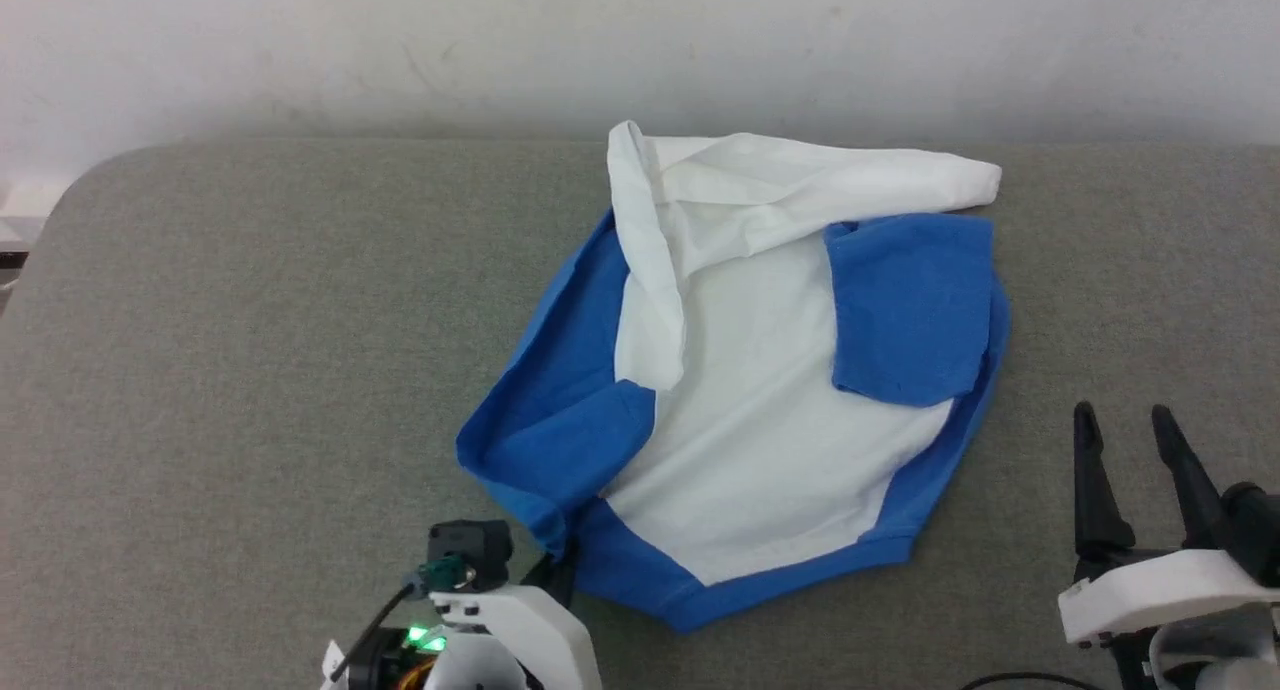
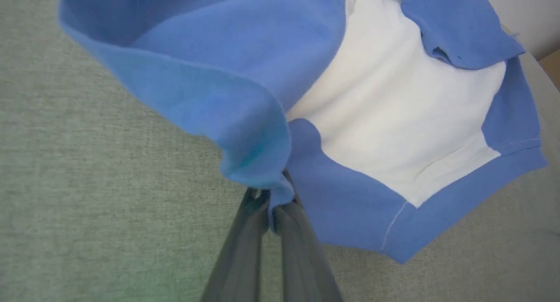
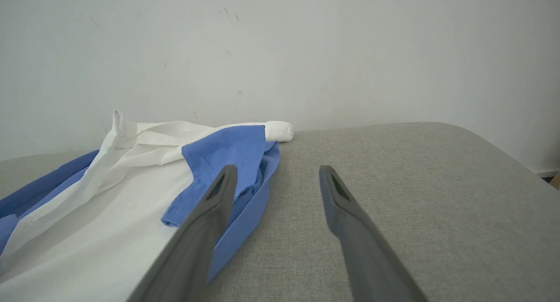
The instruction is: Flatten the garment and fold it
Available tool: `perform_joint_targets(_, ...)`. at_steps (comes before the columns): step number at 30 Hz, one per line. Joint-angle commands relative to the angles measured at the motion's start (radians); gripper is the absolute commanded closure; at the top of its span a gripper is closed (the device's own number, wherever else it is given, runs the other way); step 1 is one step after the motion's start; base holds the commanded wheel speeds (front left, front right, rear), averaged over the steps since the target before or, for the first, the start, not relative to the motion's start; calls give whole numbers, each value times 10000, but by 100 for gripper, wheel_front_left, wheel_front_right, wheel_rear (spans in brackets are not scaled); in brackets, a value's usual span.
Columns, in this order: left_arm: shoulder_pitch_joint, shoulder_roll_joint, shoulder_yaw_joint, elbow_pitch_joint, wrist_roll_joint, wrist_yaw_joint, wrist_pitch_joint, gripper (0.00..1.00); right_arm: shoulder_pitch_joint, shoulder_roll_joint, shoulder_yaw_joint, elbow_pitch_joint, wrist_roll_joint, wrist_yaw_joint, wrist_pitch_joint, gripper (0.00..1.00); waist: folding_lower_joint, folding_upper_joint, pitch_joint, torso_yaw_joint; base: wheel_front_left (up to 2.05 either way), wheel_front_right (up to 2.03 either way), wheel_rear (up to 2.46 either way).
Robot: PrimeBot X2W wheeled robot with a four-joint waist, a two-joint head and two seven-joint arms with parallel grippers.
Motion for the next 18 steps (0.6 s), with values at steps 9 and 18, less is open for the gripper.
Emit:
perform_joint_targets(9, 357, 549, 963, -92, -612, 161, -466, 100, 461, -43, 517, 834, -108, -21, 1891, 0, -1, -1, -386, 578, 0, 0, 0)
perform_joint_targets(18, 173, 344, 846, 647, -566, 178, -1329, 0, 525, -31, 1293, 500, 524, -21, 3047, 0, -1, -1, -460, 990, 0, 0, 0)
